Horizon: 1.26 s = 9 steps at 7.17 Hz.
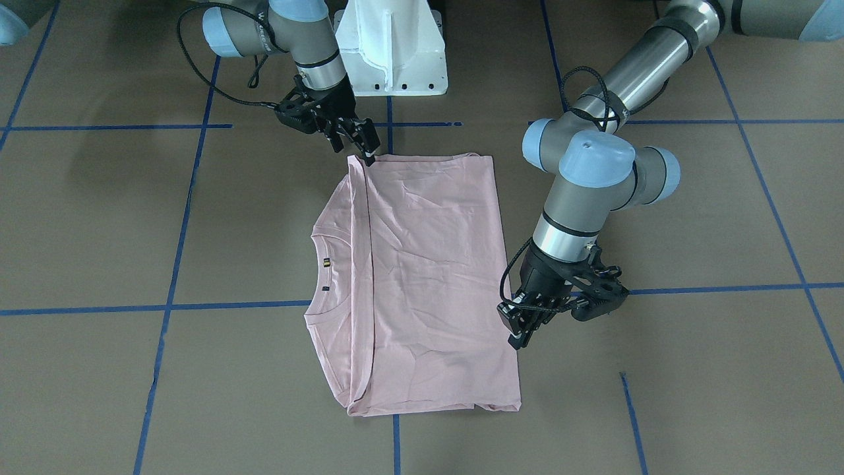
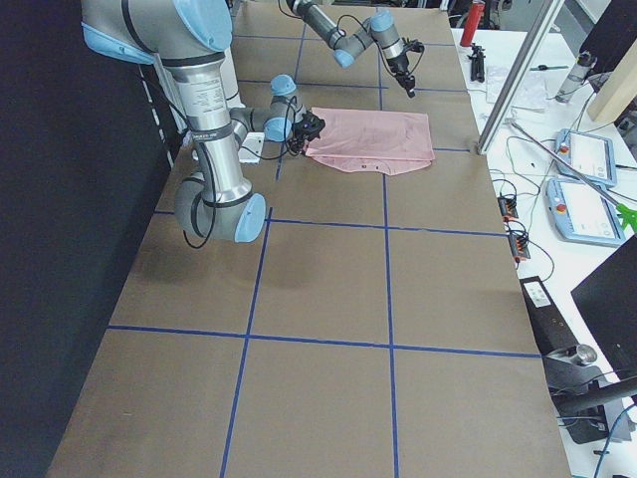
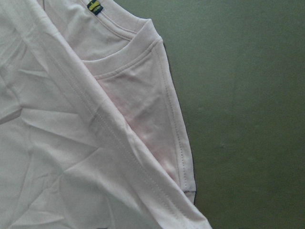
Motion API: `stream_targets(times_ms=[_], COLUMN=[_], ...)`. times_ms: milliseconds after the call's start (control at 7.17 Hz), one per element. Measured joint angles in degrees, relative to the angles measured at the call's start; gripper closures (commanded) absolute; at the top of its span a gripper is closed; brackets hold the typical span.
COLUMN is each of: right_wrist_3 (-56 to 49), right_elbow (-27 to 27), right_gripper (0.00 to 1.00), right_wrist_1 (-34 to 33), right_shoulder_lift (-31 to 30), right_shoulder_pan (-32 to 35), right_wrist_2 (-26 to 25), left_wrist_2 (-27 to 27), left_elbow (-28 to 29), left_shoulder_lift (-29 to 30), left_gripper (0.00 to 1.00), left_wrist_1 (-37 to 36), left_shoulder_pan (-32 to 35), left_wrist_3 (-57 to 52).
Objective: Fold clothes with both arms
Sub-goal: 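Move the right gripper to the folded shirt's near corner while the left gripper rises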
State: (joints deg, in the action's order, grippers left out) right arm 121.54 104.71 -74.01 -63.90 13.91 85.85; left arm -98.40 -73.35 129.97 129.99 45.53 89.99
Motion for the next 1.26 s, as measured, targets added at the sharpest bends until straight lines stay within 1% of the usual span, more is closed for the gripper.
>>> stream_targets(times_ms=[140,419,698,1116,1256], right_wrist_3=[0.24,0.35,0.36,0.36,0.36], right_elbow=[-0.99,-2.79,-3.29,-3.45,-3.48], right_gripper=[0.08,0.19,0.35,0.36,0.36], right_wrist_1=[-0.05,-0.08,-0.08,-0.08,-0.08], right_shoulder_lift=[0.52,0.90,0.95,0.89,0.88], right_shoulder_pan=[0.14,0.22,0.23,0.24,0.27], right_wrist_2=[-0.32,-0.56,-0.64,-0.84,-0.86], left_wrist_2=[0.02,0.05,0.13,0.30,0.34], left_elbow=[-0.07,-0.12,-0.16,-0.36,-1.52], left_shoulder_lift=[-0.02,-0.01,0.00,-0.41,-1.54], left_gripper=[0.79,0.79,0.79,0.79,0.79], left_wrist_1=[0.00,0.00,0.00,0.00,0.00], left_shoulder_pan=[-0.11,-0.31,-0.72,-0.80,-0.80], left_wrist_3=[0.56,1.68,3.38,3.85,3.87])
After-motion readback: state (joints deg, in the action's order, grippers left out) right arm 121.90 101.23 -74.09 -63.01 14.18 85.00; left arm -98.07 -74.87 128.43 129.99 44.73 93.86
